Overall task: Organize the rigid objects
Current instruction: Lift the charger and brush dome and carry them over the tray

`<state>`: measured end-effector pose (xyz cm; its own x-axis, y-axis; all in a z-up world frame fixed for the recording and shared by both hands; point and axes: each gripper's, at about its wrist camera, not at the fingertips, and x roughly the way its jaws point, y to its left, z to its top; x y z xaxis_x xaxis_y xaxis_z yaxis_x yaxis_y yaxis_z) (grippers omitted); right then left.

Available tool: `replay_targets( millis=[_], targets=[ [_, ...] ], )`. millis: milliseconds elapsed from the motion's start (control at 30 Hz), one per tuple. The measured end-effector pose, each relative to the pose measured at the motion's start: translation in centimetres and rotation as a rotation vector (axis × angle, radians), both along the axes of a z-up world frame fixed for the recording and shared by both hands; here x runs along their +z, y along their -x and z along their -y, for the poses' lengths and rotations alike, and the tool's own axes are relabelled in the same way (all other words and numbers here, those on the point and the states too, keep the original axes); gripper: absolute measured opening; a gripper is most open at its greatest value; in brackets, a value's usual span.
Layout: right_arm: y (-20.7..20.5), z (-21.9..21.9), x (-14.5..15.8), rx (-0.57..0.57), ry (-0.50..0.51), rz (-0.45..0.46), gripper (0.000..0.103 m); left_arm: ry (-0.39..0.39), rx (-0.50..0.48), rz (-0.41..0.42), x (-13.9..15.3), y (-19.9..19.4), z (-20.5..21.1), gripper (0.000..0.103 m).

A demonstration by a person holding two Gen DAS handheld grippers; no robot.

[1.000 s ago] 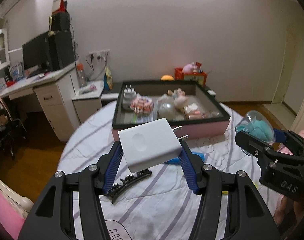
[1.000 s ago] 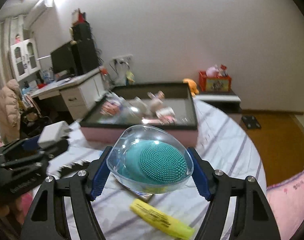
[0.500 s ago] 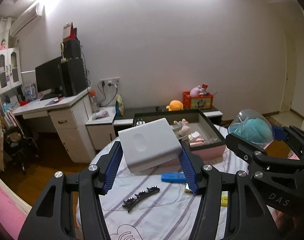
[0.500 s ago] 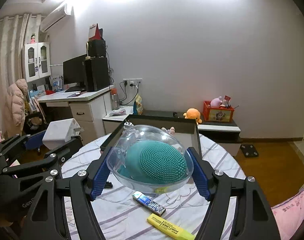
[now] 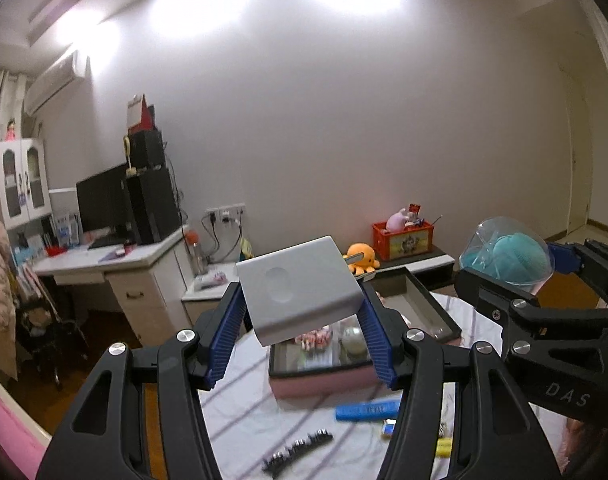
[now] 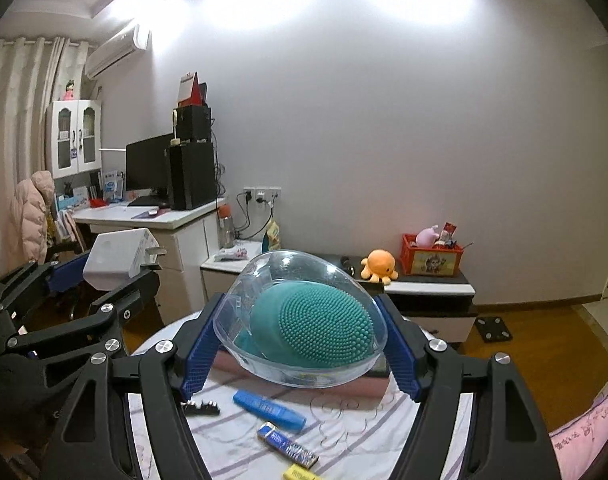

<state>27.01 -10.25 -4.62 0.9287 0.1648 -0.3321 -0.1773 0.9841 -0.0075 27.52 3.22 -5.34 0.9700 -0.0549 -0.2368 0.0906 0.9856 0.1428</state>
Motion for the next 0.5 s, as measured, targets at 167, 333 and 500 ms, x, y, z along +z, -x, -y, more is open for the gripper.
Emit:
replay_targets(
  millis=[167,333,500],
  targets=[
    [-2.5,0.3,0.6,-0.009,0.011,0.006,0.074,-0.021,-0.014,0.013,0.5,-2.9,0.6,0.058],
    [-6.4,0.5,0.4,-0.016,0.024,-0.018,0.074,-0.066,-0.018,-0.014,-0.2,-7.4,1.6,0.058],
    [-11.8,0.9,-1.7,-0.017,0.039,-0.092,0.074,-0.088,-0.028,-0.114,-2.4,-13.3,2.1,0.058]
  ],
)
